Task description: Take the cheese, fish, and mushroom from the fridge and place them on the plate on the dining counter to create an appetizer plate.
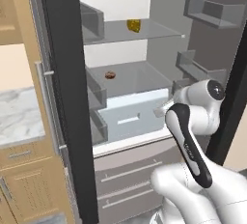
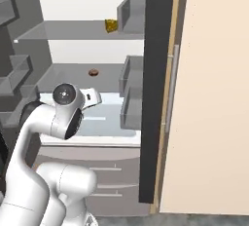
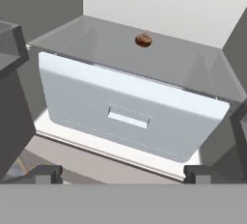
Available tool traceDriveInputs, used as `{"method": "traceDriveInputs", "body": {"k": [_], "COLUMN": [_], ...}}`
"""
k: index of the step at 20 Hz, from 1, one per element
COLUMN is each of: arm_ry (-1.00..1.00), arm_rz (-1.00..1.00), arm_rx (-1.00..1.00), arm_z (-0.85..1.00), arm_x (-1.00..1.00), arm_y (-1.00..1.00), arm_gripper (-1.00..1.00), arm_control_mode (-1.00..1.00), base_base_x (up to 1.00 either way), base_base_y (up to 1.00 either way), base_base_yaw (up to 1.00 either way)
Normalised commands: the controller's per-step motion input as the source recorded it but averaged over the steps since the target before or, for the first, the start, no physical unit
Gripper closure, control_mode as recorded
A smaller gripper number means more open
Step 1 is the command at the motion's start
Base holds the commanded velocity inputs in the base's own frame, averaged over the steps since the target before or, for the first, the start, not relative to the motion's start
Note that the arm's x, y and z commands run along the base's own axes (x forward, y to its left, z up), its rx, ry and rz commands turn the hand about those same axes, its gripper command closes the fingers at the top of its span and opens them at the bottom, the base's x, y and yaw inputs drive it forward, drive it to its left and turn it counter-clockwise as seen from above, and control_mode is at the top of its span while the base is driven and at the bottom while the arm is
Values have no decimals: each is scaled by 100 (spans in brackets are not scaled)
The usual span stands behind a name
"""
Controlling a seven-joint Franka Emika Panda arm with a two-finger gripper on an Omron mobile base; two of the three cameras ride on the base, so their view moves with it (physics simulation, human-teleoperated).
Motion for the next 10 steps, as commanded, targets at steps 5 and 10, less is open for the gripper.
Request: {"method": "traceDriveInputs", "body": {"k": [5, 10], "arm_ry": [0, 0], "arm_rz": [0, 0], "arm_rx": [0, 0], "arm_z": [0, 0], "arm_x": [0, 0], "arm_y": [0, 0], "arm_gripper": [-100, -100], "arm_control_mode": [100, 100], "base_base_x": [97, 54], "base_base_y": [0, 3], "base_base_yaw": [0, 0]}}
